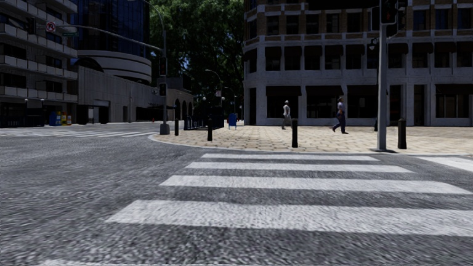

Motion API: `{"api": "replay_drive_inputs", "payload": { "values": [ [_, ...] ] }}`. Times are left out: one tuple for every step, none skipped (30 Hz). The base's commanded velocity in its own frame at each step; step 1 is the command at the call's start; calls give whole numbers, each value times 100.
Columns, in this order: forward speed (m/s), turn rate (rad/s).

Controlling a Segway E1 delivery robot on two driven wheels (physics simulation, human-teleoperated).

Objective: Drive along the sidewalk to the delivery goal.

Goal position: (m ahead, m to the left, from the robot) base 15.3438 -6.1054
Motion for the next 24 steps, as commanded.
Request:
{"api": "replay_drive_inputs", "payload": {
  "values": [
    [170,0],
    [170,0],
    [170,0],
    [170,0],
    [170,0],
    [170,0],
    [170,0],
    [170,0],
    [170,0],
    [170,0],
    [170,0],
    [170,0],
    [170,0],
    [170,0],
    [170,0],
    [170,0],
    [170,0],
    [170,0],
    [170,0],
    [170,0],
    [170,0],
    [170,0],
    [170,0],
    [170,0]
  ]
}}
